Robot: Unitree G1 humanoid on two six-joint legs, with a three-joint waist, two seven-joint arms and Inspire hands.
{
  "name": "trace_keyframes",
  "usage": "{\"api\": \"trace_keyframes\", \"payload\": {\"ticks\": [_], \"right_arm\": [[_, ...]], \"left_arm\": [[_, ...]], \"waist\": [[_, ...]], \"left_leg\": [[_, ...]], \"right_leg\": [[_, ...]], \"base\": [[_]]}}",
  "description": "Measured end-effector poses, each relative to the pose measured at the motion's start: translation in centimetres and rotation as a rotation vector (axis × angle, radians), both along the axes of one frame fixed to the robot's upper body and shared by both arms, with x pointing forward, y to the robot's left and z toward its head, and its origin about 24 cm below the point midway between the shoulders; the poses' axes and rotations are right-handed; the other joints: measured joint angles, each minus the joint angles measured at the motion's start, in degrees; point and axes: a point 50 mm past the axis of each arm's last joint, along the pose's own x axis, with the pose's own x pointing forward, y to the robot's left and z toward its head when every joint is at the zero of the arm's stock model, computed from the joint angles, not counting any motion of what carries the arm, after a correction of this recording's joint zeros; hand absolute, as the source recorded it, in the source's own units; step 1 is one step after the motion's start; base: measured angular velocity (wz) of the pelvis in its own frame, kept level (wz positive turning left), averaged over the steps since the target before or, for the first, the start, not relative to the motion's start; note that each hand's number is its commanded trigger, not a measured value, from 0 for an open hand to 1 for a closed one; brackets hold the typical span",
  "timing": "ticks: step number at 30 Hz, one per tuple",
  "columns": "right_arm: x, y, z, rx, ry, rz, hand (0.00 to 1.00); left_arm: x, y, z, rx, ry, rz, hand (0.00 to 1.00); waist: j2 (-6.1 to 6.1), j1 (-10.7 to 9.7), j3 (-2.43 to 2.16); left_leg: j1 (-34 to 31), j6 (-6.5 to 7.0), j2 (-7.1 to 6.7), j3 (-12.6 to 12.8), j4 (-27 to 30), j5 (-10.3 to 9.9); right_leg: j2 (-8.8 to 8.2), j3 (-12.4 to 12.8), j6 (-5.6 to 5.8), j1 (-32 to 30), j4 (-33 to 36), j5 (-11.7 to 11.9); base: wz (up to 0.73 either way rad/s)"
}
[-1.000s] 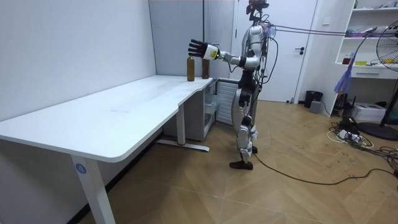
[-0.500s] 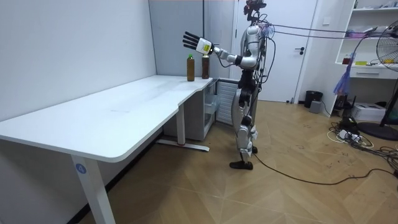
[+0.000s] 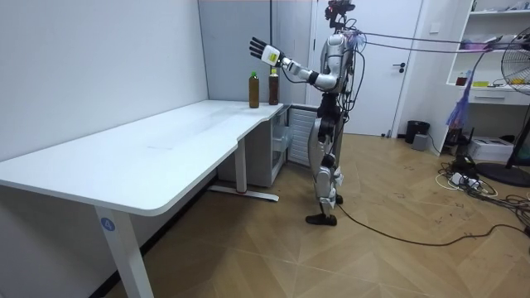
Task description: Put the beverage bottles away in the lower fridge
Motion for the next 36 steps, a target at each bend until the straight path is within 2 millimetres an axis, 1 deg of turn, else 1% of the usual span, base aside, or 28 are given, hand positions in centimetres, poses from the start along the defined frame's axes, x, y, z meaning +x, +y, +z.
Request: {"api": "trace_keyframes", "payload": {"ticks": [2,5,9,12,17,19,21,23,26,36], "right_arm": [[0.1,0.0,0.0,-0.003,0.003,0.011,0.0],[0.2,-0.1,0.0,-0.012,0.003,0.02,0.0],[0.5,-0.3,0.1,-0.028,0.006,0.036,0.0],[0.6,-0.4,0.1,-0.042,0.003,0.051,0.0],[0.8,-0.4,0.1,-0.048,-0.002,0.053,0.0],[0.7,-0.4,0.1,-0.049,-0.001,0.051,0.0],[0.7,-0.4,0.1,-0.052,0.001,0.051,0.0],[0.8,-0.4,0.1,-0.056,0.001,0.051,0.0],[0.8,-0.4,0.1,-0.062,-0.002,0.053,0.0],[0.9,-0.5,0.1,-0.07,0.011,0.063,0.0]], "left_arm": [[0.1,-0.3,-0.2,0.005,0.015,-0.032,0.0],[0.1,-0.8,-0.5,0.017,0.035,-0.077,0.0],[0.2,-1.3,-0.7,0.024,0.058,-0.128,0.0],[0.1,-2.1,-1.0,0.043,0.071,-0.194,0.0],[0.1,-2.6,-1.2,0.061,0.089,-0.251,0.0],[0.1,-2.7,-1.4,0.067,0.098,-0.266,0.0],[0.2,-2.7,-1.8,0.073,0.122,-0.285,0.0],[0.3,-2.8,-2.1,0.062,0.14,-0.302,0.0],[0.3,-2.8,-2.2,0.066,0.151,-0.316,0.0],[0.3,-3.1,-2.5,0.061,0.173,-0.354,0.0]], "waist": [[0.08,-0.3,0.03],[0.36,-0.3,0.2],[0.93,-0.2,0.37],[1.15,-0.3,0.29],[1.02,-0.4,0.21],[0.81,-0.3,0.1],[0.42,-0.3,-0.18],[0.15,-0.4,-0.34],[-0.11,-0.4,-0.39],[0.09,-0.5,-0.52]], "left_leg": [[0.2,0.0,0.01,0.1,0.0,0.0],[0.2,0.01,0.02,0.2,0.0,0.0],[0.4,0.01,0.06,0.5,0.0,0.0],[0.3,0.01,0.09,0.6,0.0,0.0],[0.0,0.01,0.08,0.6,-0.3,0.0],[0.0,0.01,0.08,0.6,-0.4,0.0],[0.0,0.01,0.09,0.7,-0.4,0.0],[0.0,0.01,0.09,0.8,-0.4,0.0],[0.0,0.02,0.12,1.0,-0.4,0.0],[0.0,0.02,0.19,1.3,-0.3,0.0]], "right_leg": [[0.0,0.0,0.0,0.1,0.1,0.0],[0.0,0.2,0.0,0.1,0.1,0.0],[0.0,0.8,0.05,-0.1,0.0,-0.1],[0.03,1.3,0.05,-0.6,0.1,-0.1],[0.06,1.2,0.05,-0.9,0.2,0.0],[0.06,1.2,0.04,-0.9,0.2,0.0],[0.05,1.2,0.02,-0.9,0.2,0.0],[0.05,1.2,0.01,-0.9,0.2,0.0],[0.05,1.0,-0.04,-0.9,0.3,0.0],[0.04,1.1,-0.05,-1.1,0.9,0.1]], "base": [[0.0],[-0.02],[-0.07],[-0.07],[0.0],[0.0],[0.0],[0.0],[0.0],[0.0]]}}
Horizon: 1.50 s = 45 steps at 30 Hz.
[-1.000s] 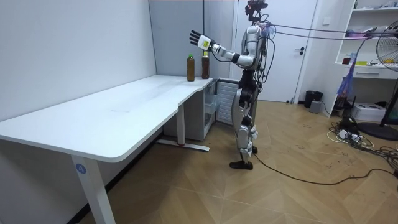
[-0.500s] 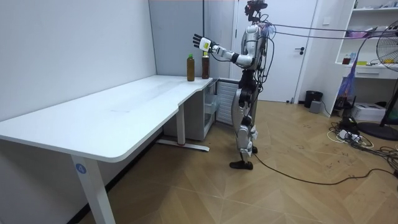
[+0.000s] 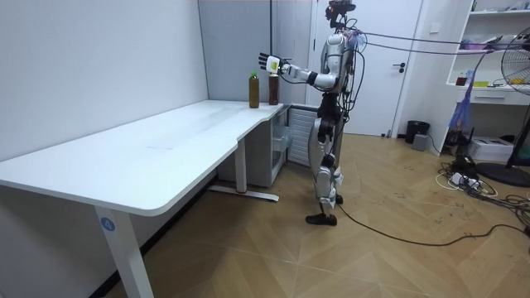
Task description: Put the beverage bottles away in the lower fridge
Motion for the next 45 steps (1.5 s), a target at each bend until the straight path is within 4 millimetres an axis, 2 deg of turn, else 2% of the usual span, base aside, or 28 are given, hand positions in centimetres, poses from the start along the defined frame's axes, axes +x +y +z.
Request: {"api": "trace_keyframes", "payload": {"ticks": [7,12,18,23,31,36,45], "right_arm": [[0.1,0.0,0.0,0.0,-0.007,-0.002,0.0],[0.2,0.0,0.0,0.002,-0.012,-0.005,0.0],[0.5,0.0,0.0,0.001,-0.018,-0.001,0.0],[0.5,-0.1,0.1,0.005,-0.009,0.006,0.0],[0.2,-0.2,0.1,0.001,0.019,-0.005,0.0],[0.0,-0.2,0.1,-0.009,0.046,-0.011,0.0],[0.2,-0.1,0.1,0.013,0.064,-0.016,0.0]], "left_arm": [[0.0,0.0,-0.3,0.016,0.012,-0.012,0.0],[0.5,0.4,-2.9,0.048,0.142,-0.02,0.0],[0.4,0.5,-3.0,0.06,0.148,-0.037,0.0],[0.4,0.4,-3.1,0.06,0.149,-0.046,0.0],[0.6,0.8,-5.1,0.058,0.256,-0.03,0.0],[0.6,0.6,-5.1,-0.016,0.283,-0.034,0.0],[0.7,0.5,-5.2,-0.015,0.3,-0.04,0.0]], "waist": [[-0.01,0.1,0.01],[-0.05,0.1,0.1],[-0.1,0.0,0.16],[0.32,-0.2,0.21],[0.79,-1.0,0.31],[0.93,-2.0,0.24],[0.74,-3.0,0.37]], "left_leg": [[0.0,0.03,-0.01,0.0,0.1,0.0],[-0.1,0.04,-0.03,-0.1,0.0,0.0],[-0.3,0.04,-0.05,0.0,0.0,0.0],[-0.3,0.04,-0.05,0.0,0.0,0.0],[-0.4,0.04,-0.05,0.0,0.0,0.0],[-0.1,0.04,-0.04,0.5,0.0,0.0],[0.1,0.04,0.05,1.7,0.0,0.0]], "right_leg": [[0.01,0.4,0.08,-0.2,-0.1,-0.1],[0.01,0.4,0.07,-0.2,0.1,-0.1],[0.0,0.3,0.08,-0.3,0.0,-0.1],[0.0,0.2,0.07,-0.3,0.1,-0.1],[0.0,0.2,0.07,-0.3,0.0,-0.1],[-0.02,0.7,0.08,-0.5,0.0,-0.1],[-0.02,1.8,0.08,-0.9,0.1,-0.1]], "base": [[-0.02],[0.0],[0.0],[0.0],[0.0],[-0.05],[-0.06]]}}
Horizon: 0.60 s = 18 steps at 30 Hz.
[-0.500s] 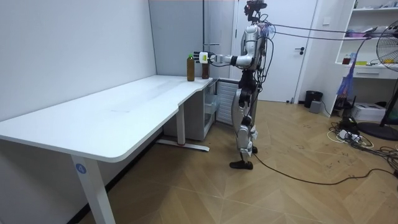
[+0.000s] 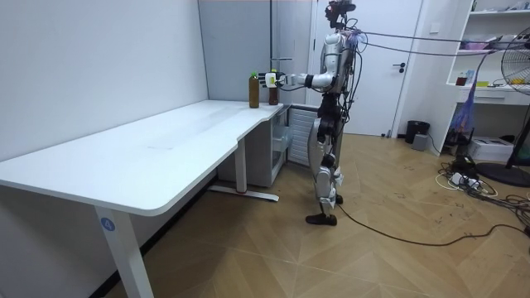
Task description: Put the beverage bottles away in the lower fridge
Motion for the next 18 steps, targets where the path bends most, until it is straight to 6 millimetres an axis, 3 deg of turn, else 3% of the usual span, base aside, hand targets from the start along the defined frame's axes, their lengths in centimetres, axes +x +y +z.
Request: {"api": "trace_keyframes", "payload": {"ticks": [8,18], "right_arm": [[0.6,0.1,0.1,0.009,-0.023,0.005,0.0],[0.7,0.1,0.1,0.008,-0.034,0.034,0.0]], "left_arm": [[0.8,-0.3,1.0,-0.008,-0.039,-0.013,0.0],[1.4,-0.5,1.7,-0.01,-0.067,-0.022,0.0]], "waist": [[0.39,-0.1,0.28],[0.77,-0.2,0.11]], "left_leg": [[0.0,0.0,0.0,0.3,0.0,0.0],[0.0,0.0,0.03,1.0,0.0,0.0]], "right_leg": [[0.0,0.2,0.0,0.0,0.0,0.0],[-0.01,0.3,0.0,-0.1,0.0,0.0]], "base": [[0.0],[0.0]]}}
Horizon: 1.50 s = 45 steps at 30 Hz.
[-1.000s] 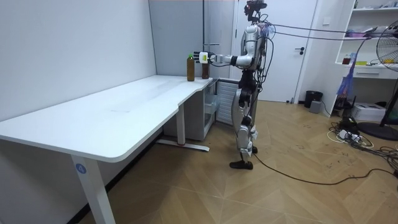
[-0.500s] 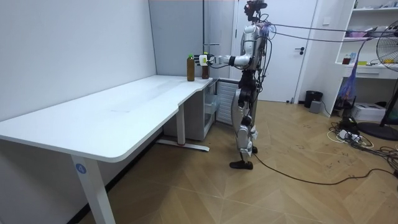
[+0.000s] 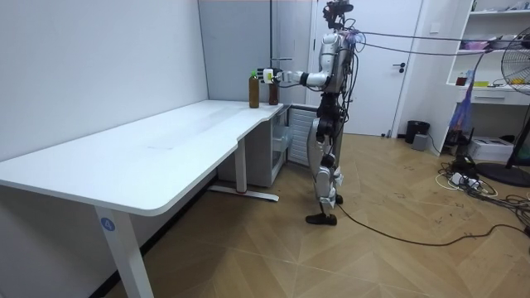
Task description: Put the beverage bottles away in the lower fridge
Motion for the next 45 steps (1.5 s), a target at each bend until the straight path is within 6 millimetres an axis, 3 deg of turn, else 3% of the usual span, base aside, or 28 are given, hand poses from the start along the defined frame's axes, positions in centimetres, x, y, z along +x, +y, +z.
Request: {"api": "trace_keyframes", "payload": {"ticks": [25,39,40,42,43,45], "right_arm": [[-0.3,-0.2,0.0,-0.023,0.011,-0.007,0.0],[-0.2,-0.2,0.0,-0.031,0.007,-0.007,0.0],[-0.2,-0.2,0.0,-0.031,0.007,-0.007,0.0],[-0.1,-0.2,0.0,-0.031,0.006,-0.007,0.0],[-0.1,-0.2,0.0,-0.031,0.006,-0.006,0.0],[-0.2,-0.2,0.0,-0.032,0.007,-0.006,0.0]], "left_arm": [[0.6,0.1,-1.9,0.013,0.097,0.007,0.0],[1.7,-1.0,-0.6,0.007,0.053,-0.03,0.0],[1.7,-1.0,-0.6,0.007,0.054,-0.03,0.4],[1.7,-1.0,-0.7,0.006,0.054,-0.03,0.84],[1.7,-1.0,-0.7,0.007,0.054,-0.03,1.0],[1.7,-1.0,-0.8,0.008,0.059,-0.033,1.0]], "waist": [[-0.93,-1.5,0.18],[-0.14,-1.5,-0.34],[-0.14,-1.5,-0.34],[-0.02,-1.5,-0.41],[0.0,-1.4,-0.42],[0.0,-1.6,-0.42]], "left_leg": [[0.2,0.0,0.09,0.5,0.0,0.0],[0.4,0.0,0.15,0.8,0.0,0.0],[0.4,0.0,0.16,0.9,0.0,0.0],[0.6,0.0,0.22,1.6,0.0,0.0],[0.7,0.0,0.25,1.8,0.0,0.0],[0.8,0.0,0.27,2.1,-0.1,0.0]], "right_leg": [[0.02,0.0,-0.05,0.1,0.3,0.1],[0.0,0.1,-0.09,0.1,0.4,0.1],[0.01,0.1,-0.1,0.1,0.4,0.1],[0.01,0.4,-0.11,0.1,0.5,0.1],[0.01,0.4,-0.11,0.1,0.5,0.1],[0.01,0.5,-0.11,0.2,0.6,0.1]], "base": [[0.0],[0.0],[0.0],[-0.06],[-0.05],[0.0]]}}
